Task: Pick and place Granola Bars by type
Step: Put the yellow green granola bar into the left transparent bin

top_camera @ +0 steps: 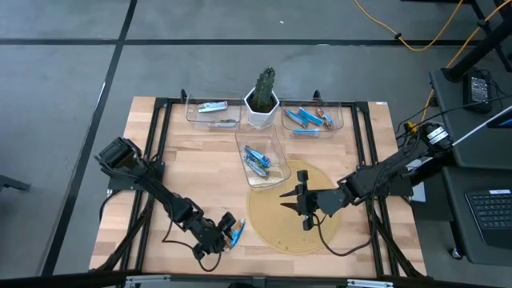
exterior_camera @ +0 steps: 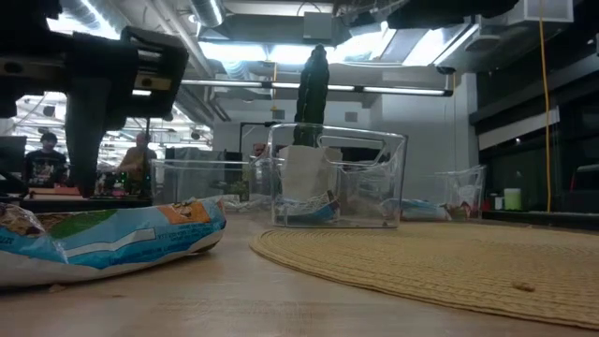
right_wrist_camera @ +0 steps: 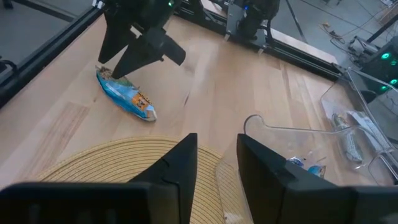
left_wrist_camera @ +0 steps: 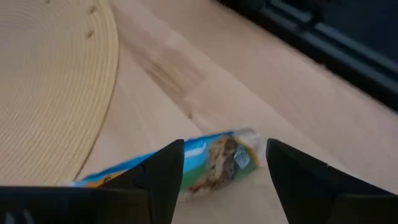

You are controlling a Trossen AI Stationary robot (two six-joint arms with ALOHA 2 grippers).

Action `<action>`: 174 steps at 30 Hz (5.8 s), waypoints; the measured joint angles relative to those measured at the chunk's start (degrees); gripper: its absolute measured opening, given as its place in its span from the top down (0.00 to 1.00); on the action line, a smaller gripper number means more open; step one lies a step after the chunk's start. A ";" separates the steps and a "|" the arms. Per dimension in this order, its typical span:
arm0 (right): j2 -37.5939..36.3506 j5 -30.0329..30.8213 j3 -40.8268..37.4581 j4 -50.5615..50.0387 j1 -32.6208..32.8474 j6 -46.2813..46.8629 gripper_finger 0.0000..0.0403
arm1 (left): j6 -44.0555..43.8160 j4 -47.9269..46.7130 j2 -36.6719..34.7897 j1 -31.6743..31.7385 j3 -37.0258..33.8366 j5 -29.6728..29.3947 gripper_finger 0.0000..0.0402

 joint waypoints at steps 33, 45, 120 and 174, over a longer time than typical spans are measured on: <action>-0.02 0.07 0.04 -0.01 0.02 -0.07 0.71 | 2.55 0.57 1.96 1.45 0.76 6.00 0.99; -0.02 0.06 0.04 -0.04 0.00 -0.02 0.71 | 4.55 -11.30 -5.90 -0.48 6.58 -1.57 1.00; -0.04 -0.20 0.04 -1.11 -3.06 0.41 0.71 | 1.11 -44.05 -33.23 53.95 26.80 -14.54 1.00; -0.04 -2.75 0.04 -3.37 -3.06 2.86 0.71 | 1.49 -39.61 -4.57 79.16 24.35 -4.69 1.00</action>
